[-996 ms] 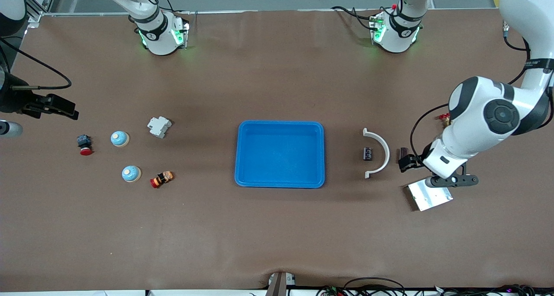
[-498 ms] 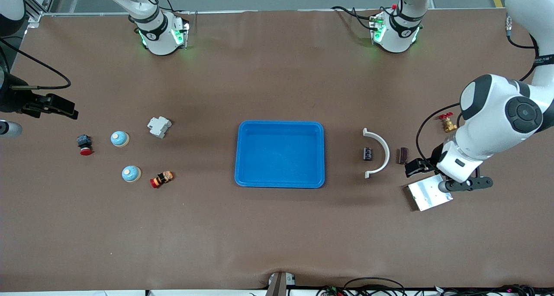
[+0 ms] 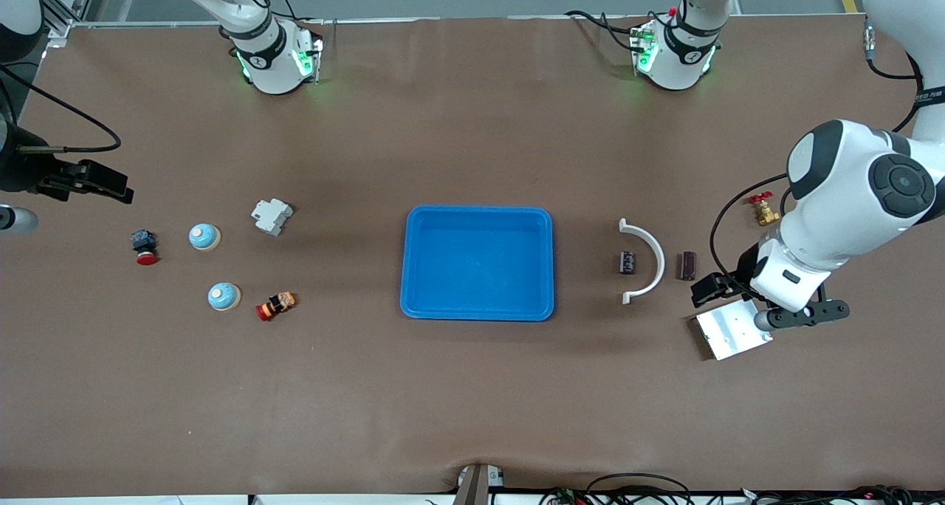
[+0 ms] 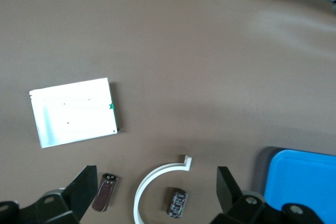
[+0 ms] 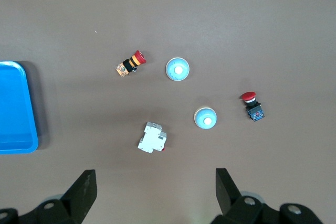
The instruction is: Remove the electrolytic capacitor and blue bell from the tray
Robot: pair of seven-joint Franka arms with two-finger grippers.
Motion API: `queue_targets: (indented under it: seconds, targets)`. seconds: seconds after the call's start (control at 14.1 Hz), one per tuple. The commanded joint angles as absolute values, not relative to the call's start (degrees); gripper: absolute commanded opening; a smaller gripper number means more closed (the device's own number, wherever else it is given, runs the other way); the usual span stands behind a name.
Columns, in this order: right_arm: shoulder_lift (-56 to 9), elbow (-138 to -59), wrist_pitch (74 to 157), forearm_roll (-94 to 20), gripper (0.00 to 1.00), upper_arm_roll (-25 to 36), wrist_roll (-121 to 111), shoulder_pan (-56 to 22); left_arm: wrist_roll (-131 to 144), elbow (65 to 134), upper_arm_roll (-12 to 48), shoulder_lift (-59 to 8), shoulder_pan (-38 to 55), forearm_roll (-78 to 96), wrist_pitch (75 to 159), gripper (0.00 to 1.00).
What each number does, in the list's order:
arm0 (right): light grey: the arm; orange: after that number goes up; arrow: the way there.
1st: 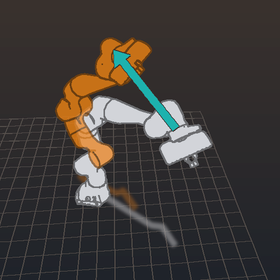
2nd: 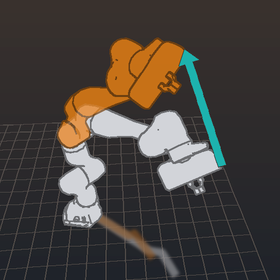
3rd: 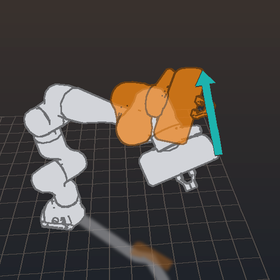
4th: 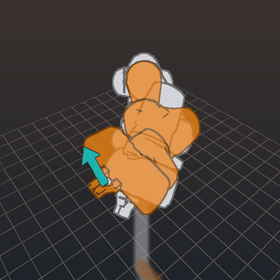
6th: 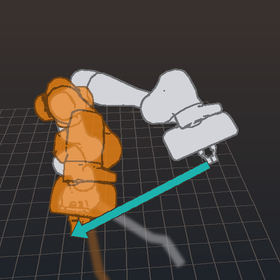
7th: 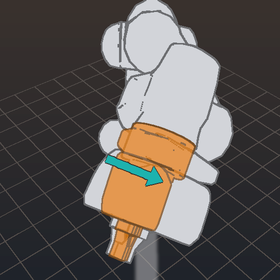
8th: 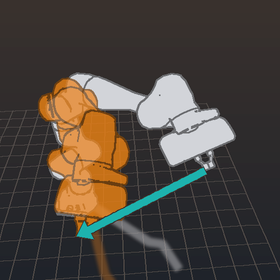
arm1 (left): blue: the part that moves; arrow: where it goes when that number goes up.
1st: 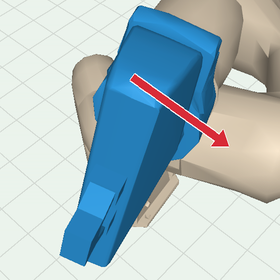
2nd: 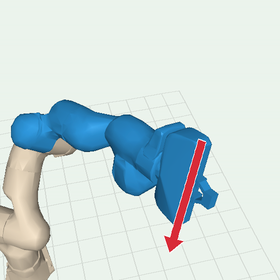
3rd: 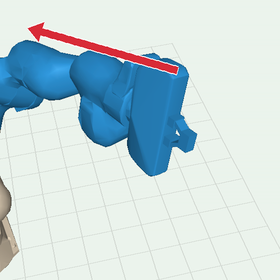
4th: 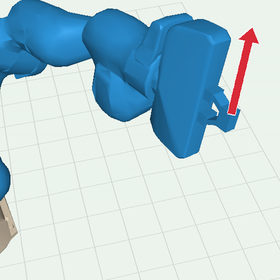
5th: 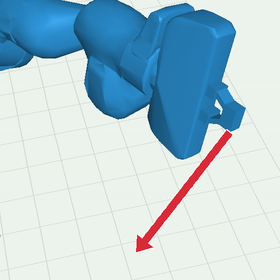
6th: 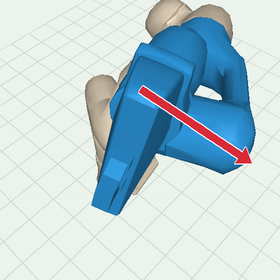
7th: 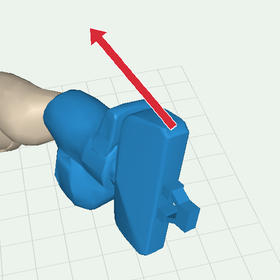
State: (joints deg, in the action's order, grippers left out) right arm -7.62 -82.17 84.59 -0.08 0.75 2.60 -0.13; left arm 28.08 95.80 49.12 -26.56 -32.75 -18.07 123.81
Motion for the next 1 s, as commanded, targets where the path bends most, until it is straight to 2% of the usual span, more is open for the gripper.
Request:
queue_targets:
  seconds: [0.0,0.21,0.5,0.71,0.78,0.92]
  targets:
    - [-6.9,-82.4,84.1,-0.9,1.00,0.4,2.5,0.5,27.9,96.1,46.4,-22.2,-28.7,-17.8,122.3,1.00]
    - [-6.9,-82.4,84.1,-0.9,1.00,0.5,2.5,0.6,23.1,96.3,34.4,-17.3,-17.7,-17.5,121.3,1.00]
    - [-6.9,-82.4,84.1,-0.9,1.00,0.5,2.4,0.6,15.8,96.3,23.9,-13.6,-9.0,-13.0,118.3,1.00]
    - [-6.9,-82.4,84.1,-0.9,1.00,0.5,2.4,0.6,2.9,96.3,10.5,-8.6,-0.9,-3.1,113.5,1.00]
    - [-6.9,-82.5,84.1,-0.9,1.00,0.5,2.5,0.6,1.3,96.3,7.3,-7.5,1.1,-2.2,111.7,1.00]
    - [-6.9,-82.4,84.1,-0.9,1.00,0.5,2.4,0.6,-0.3,96.3,4.8,-5.6,3.0,-1.2,109.2,1.00]
